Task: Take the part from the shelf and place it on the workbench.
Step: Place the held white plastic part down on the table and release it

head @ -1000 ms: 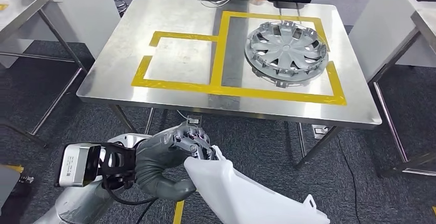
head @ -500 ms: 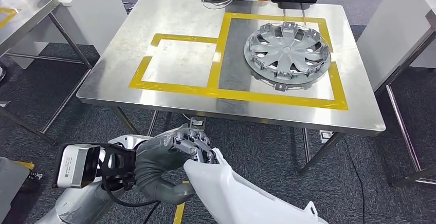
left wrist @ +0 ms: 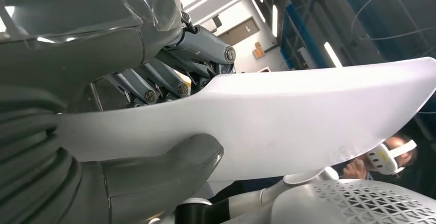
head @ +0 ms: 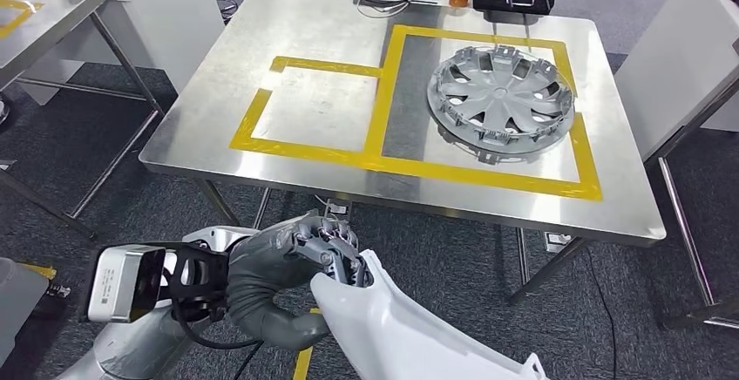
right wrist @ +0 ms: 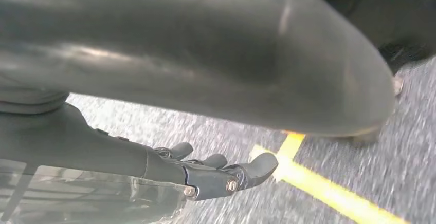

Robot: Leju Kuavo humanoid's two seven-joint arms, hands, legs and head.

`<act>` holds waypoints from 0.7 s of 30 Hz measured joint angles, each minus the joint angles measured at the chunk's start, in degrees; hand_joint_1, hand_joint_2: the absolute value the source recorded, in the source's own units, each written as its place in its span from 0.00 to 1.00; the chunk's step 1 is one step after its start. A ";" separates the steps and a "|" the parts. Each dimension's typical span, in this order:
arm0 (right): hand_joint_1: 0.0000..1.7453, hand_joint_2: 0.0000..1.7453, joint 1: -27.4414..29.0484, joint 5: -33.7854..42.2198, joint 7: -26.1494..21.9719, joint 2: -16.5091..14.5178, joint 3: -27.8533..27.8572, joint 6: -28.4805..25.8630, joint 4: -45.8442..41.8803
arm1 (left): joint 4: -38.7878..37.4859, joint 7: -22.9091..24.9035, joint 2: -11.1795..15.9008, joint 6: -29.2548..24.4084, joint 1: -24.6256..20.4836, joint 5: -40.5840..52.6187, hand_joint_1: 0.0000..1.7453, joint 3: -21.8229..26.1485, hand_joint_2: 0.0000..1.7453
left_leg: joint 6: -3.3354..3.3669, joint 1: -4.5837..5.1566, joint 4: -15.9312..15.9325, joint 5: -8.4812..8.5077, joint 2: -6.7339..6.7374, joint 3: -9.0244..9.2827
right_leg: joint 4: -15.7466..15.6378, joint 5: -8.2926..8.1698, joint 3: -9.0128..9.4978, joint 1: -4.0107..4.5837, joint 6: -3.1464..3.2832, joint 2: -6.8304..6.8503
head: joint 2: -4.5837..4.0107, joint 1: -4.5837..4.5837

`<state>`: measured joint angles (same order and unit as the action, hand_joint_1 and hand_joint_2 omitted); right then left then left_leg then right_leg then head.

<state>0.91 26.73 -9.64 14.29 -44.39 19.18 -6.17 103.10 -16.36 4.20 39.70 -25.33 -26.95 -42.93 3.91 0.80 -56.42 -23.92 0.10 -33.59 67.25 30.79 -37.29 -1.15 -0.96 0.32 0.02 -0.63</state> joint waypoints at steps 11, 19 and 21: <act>0.00 0.00 -0.02 -0.08 -0.70 0.24 0.00 -0.25 0.21 | 0.16 0.32 0.00 -0.05 0.41 0.02 1.00 -0.06 1.00 | -2.76 -0.67 -2.91 -2.87 -0.92 -0.45 | -7.53 -4.28 2.49 -1.20 -1.02 -0.36 | 0.00 -0.04; 0.00 0.00 0.05 -0.13 -0.83 0.26 0.00 -0.23 0.31 | 0.37 0.32 0.15 -0.05 0.54 0.02 1.00 0.00 1.00 | -3.26 -0.92 -17.71 -5.60 -0.43 -10.09 | -7.64 -2.24 5.03 -0.54 0.72 -0.45 | 0.00 0.08; 0.00 0.00 0.03 -0.13 -0.85 0.18 0.00 -0.23 0.31 | 0.42 0.32 0.15 -0.05 0.49 0.02 1.00 0.01 1.00 | -1.62 -0.28 -10.43 -0.94 -0.39 -7.41 | -7.87 -1.50 6.14 -0.26 0.76 -0.50 | 0.00 0.03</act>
<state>0.94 26.60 -10.49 14.46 -44.39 18.95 -5.86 103.52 -16.04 4.35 39.65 -24.84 -26.93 -42.92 2.29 0.52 -66.84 -24.87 -0.28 -41.00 59.38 29.29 -31.15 -1.40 -0.20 -0.18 0.02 -0.60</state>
